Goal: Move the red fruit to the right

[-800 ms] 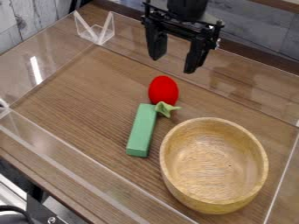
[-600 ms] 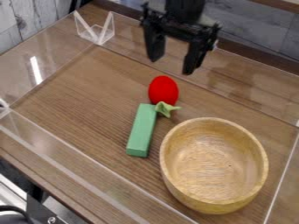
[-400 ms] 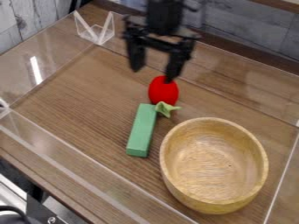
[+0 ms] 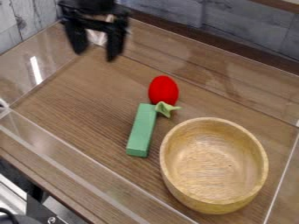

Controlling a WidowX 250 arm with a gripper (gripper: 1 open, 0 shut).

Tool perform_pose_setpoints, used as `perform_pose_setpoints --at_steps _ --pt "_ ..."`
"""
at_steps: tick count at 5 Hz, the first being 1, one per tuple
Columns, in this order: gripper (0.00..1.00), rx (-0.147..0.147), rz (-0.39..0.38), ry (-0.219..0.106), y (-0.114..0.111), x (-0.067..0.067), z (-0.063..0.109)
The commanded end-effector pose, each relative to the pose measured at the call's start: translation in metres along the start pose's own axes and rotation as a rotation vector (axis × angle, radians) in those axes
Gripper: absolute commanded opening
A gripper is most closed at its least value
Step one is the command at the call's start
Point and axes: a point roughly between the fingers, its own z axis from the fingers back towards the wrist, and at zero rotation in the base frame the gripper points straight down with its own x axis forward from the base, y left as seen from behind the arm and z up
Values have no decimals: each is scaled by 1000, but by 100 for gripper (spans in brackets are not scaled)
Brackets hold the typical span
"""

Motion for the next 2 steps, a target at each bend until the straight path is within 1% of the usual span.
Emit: perform_pose_setpoints --at_steps 1,2 --pt "100 20 24 -76 36 22 15" --pt "100 27 67 -87 42 31 -3"
